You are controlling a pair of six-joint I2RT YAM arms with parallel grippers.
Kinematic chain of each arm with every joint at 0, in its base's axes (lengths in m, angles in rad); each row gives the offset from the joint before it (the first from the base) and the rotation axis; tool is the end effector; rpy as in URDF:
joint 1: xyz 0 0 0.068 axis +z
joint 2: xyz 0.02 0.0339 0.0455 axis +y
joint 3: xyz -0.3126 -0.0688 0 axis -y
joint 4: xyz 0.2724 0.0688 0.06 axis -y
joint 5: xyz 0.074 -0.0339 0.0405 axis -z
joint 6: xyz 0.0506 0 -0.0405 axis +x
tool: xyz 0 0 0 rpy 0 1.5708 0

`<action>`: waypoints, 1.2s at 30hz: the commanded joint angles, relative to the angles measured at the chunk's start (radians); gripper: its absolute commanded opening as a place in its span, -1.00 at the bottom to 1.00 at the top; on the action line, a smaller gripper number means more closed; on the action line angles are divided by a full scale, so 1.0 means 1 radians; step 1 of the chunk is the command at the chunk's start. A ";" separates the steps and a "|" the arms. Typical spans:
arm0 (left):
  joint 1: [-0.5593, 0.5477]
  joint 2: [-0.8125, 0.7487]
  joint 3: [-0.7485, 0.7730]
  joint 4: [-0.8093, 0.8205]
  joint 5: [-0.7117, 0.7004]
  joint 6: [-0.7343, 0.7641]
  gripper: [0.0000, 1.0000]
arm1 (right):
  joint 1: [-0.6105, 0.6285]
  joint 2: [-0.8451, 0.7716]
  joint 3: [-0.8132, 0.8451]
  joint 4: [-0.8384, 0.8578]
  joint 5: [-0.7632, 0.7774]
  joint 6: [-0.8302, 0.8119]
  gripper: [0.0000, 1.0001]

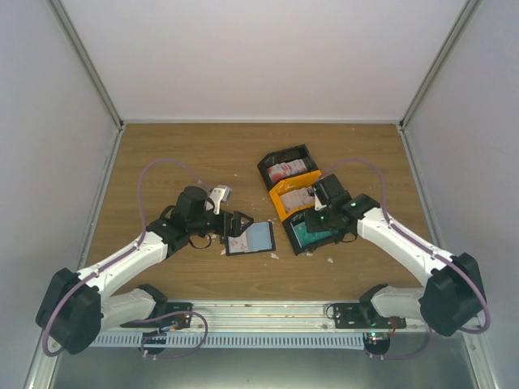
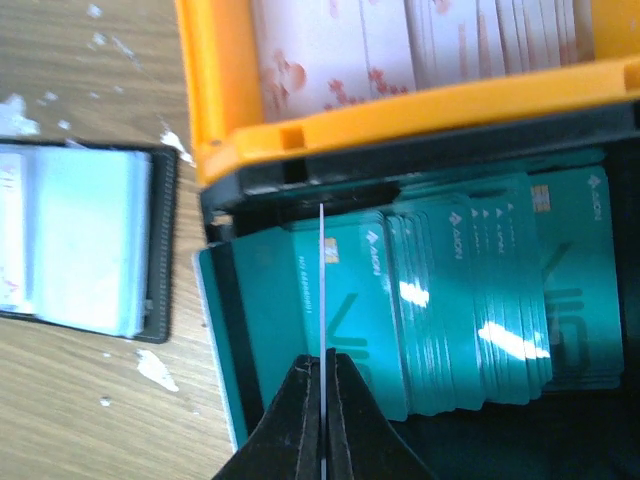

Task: Put the credit cards into the card holder
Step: Pick up the credit card from the storage box.

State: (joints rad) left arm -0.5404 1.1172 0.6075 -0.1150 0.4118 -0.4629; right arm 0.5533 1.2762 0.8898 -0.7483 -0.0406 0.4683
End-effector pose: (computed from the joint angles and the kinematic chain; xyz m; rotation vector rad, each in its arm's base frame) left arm 0.2020 -0.1448 0.2436 0.3361 2.2977 -0.9911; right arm 0.2174 0.1367 0.2527 -0.1297 2.7568 0.3478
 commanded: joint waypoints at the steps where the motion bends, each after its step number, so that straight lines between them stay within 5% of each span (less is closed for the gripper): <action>1: -0.001 -0.035 0.028 0.069 0.038 -0.007 0.98 | -0.006 -0.077 0.044 0.016 -0.059 -0.007 -0.99; 7: -0.001 -0.111 0.001 0.156 0.101 -0.045 0.98 | -0.006 -0.163 0.010 0.172 -0.260 -0.003 -0.99; 13: 0.000 -0.141 -0.047 0.245 0.187 -0.182 0.98 | -0.001 -0.157 -0.050 0.539 -0.543 0.064 -0.99; 20: 0.000 -0.114 -0.084 0.349 0.283 -0.329 0.96 | 0.024 -0.111 -0.076 0.781 -0.696 0.140 -0.99; 24: 0.000 -0.117 -0.100 0.444 0.302 -0.379 0.81 | 0.041 -0.092 -0.108 0.898 -0.761 0.199 -0.99; 36: 0.000 -0.133 -0.120 0.527 0.241 -0.388 -0.07 | 0.079 -0.047 -0.131 1.020 -0.855 0.258 -0.99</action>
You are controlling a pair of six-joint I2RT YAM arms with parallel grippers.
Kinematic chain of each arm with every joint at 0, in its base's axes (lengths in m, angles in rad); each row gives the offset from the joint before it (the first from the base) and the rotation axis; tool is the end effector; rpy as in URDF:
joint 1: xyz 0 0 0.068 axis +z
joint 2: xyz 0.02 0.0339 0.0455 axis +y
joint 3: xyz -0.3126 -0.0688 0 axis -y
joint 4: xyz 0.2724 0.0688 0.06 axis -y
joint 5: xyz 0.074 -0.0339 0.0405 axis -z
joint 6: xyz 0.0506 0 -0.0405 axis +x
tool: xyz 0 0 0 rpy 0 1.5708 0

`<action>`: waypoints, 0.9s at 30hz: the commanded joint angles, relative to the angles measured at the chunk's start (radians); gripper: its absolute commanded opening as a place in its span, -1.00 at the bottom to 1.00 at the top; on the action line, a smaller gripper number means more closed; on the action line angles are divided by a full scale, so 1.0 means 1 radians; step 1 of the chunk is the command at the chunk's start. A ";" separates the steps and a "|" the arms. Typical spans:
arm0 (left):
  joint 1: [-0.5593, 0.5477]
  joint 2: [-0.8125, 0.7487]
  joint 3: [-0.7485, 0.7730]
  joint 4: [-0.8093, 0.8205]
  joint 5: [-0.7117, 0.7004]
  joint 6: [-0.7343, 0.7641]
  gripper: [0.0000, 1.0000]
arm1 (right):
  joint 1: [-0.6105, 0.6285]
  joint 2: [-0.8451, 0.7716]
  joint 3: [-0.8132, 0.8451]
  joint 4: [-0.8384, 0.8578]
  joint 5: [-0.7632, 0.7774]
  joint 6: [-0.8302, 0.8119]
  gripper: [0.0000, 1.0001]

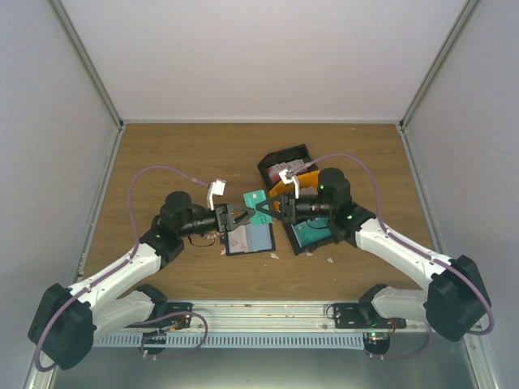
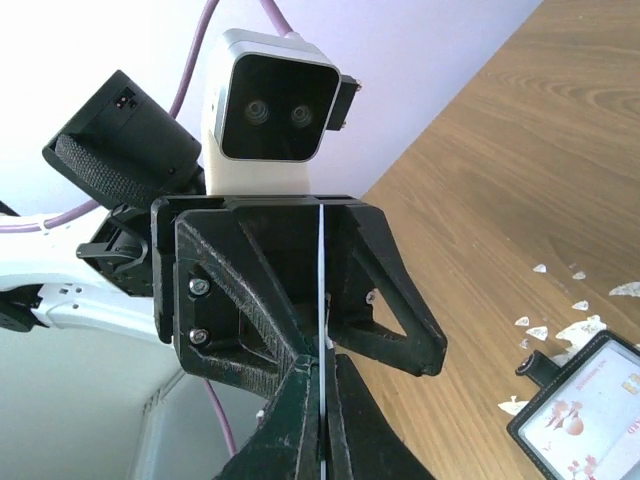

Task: Put the credit cards into the card holder
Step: Pick up the credit card from the storage box.

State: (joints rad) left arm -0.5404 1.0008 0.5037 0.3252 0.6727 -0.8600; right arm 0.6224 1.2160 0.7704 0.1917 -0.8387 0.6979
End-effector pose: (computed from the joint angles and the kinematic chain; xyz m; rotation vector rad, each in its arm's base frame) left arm 0.1821 -0.1460 0.2801 0.2515 1.9807 -1.5506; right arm 0.2116 0.1981 0.3163 -0.6055 1.9973 1.6308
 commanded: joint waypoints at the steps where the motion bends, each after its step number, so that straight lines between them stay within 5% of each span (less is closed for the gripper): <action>1: 0.000 -0.019 -0.018 0.091 -0.021 0.011 -0.13 | 0.011 0.019 -0.010 0.082 -0.061 0.030 -0.99; 10: 0.000 -0.036 -0.032 0.081 -0.044 0.052 -0.98 | 0.012 0.033 -0.018 0.079 -0.043 0.029 -0.96; 18: 0.000 -0.098 -0.016 -0.134 -0.211 0.152 -1.00 | 0.012 0.024 0.025 -0.222 0.256 -0.089 -0.07; 22: 0.003 -0.139 -0.021 -0.297 -0.351 0.168 -1.00 | 0.040 0.036 0.058 -0.364 0.445 -0.119 0.12; 27: 0.006 -0.100 -0.048 -0.356 -0.331 0.167 -1.00 | 0.150 0.165 0.150 -0.561 0.732 -0.104 0.15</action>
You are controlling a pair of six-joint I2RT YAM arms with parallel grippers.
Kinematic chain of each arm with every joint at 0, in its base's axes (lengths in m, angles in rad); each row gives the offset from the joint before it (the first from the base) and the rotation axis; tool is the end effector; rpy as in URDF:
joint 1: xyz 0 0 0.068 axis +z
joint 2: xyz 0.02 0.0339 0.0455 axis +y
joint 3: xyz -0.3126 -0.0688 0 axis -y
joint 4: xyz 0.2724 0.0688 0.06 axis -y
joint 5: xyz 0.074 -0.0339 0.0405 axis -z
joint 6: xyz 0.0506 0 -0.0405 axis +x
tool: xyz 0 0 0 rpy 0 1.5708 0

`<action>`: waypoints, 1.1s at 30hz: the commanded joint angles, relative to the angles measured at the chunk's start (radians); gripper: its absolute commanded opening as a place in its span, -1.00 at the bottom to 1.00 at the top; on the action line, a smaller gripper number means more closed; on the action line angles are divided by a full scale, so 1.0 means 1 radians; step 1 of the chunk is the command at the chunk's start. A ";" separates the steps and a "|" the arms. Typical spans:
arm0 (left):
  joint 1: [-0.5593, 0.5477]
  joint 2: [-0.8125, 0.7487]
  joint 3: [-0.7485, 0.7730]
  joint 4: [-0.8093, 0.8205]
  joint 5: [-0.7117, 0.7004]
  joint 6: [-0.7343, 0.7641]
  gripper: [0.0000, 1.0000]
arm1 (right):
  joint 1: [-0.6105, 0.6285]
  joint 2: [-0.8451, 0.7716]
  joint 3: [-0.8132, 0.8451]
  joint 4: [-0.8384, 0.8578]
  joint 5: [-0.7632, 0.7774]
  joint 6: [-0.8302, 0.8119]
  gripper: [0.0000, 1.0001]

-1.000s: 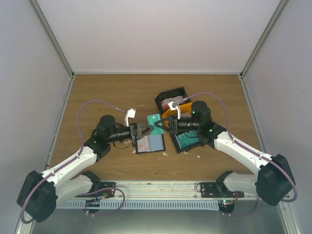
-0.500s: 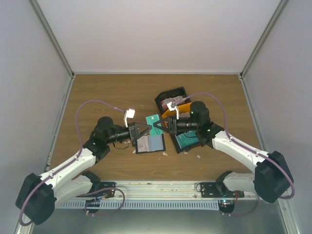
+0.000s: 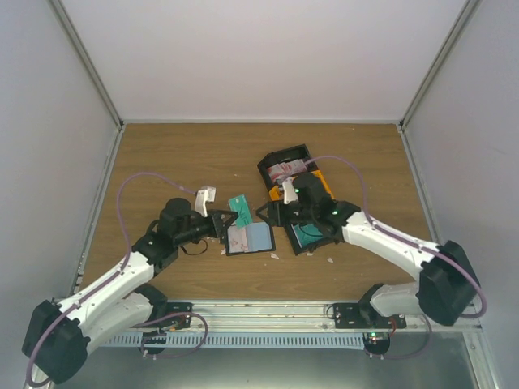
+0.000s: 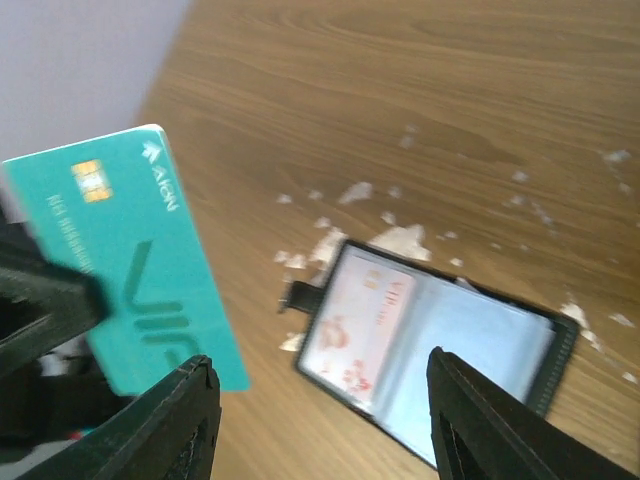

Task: Put the credit cards into the card holder
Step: Pick up the credit card from the storage box, then insert the credit card into the card holder.

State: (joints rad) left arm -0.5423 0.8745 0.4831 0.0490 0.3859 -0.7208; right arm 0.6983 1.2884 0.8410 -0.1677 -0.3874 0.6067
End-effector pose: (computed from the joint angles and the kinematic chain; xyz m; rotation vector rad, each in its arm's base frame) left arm 0.1684 -0.1237 0.2643 0.0993 2.0809 -1.1846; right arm 0.2199 0.2095 0.2802 -0.3485 2.3532 1.1130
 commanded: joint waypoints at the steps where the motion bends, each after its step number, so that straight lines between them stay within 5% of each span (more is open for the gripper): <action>1: 0.010 0.050 -0.029 -0.082 -0.026 0.029 -1.00 | 0.102 0.132 0.098 -0.259 0.339 0.003 0.14; 12: 0.033 0.247 -0.031 -0.102 0.051 0.049 -1.00 | 0.182 0.321 0.145 -0.354 0.484 0.100 0.06; 33: 0.069 0.449 -0.027 0.011 0.150 0.026 -1.00 | 0.195 0.454 0.182 -0.354 0.431 0.040 0.04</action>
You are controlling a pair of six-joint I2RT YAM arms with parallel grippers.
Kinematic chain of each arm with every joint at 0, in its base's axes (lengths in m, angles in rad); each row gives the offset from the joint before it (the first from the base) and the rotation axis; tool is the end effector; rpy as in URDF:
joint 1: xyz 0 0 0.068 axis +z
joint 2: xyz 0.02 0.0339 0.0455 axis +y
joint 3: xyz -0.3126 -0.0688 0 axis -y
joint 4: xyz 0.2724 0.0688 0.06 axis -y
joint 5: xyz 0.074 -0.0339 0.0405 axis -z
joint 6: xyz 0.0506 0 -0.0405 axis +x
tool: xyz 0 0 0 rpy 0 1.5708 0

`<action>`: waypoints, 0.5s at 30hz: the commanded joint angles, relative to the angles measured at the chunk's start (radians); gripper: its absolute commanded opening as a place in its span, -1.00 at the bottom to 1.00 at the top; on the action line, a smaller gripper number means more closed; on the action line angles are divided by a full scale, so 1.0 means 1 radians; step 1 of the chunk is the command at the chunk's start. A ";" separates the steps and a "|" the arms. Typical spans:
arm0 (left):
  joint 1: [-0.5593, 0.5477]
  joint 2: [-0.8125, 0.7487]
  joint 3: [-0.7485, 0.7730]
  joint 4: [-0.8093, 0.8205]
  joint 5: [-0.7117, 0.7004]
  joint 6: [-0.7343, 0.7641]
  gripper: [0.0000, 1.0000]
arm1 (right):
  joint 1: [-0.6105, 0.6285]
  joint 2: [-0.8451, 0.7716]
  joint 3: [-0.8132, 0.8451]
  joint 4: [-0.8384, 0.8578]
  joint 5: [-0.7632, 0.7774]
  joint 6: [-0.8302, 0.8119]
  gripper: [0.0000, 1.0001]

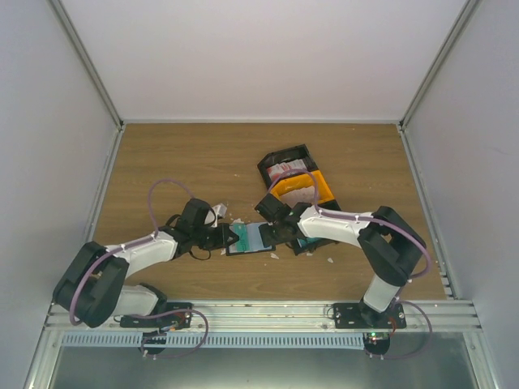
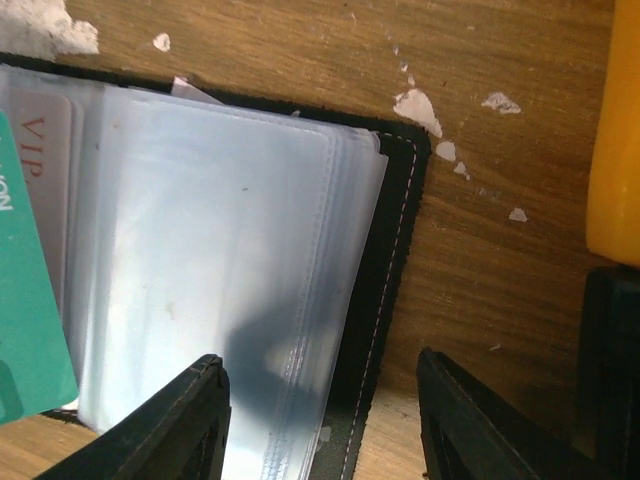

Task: Put the credit cards into the card holder
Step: Insert the credit card into the card holder.

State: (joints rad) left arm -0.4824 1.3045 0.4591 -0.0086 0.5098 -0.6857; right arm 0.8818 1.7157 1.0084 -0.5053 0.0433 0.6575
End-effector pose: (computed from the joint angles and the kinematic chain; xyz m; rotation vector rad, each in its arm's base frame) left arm 0.2020 -0.1337 0.1620 -0.0114 2.6115 -1.1018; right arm 0.2273 0.2725 0.1748 -0.3065 2.8213 0.3134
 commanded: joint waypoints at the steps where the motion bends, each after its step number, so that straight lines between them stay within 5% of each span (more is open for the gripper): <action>1: 0.011 0.023 -0.002 0.070 0.028 -0.012 -1.00 | 0.011 0.032 0.015 -0.019 0.000 -0.011 0.02; 15: 0.028 0.058 0.030 0.093 0.062 -0.057 -1.00 | 0.012 0.056 0.006 -0.045 0.006 0.005 -0.24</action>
State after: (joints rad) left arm -0.4618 1.3540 0.4694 0.0204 0.5568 -0.7269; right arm 0.8845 1.7439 1.0100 -0.5083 0.0330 0.6556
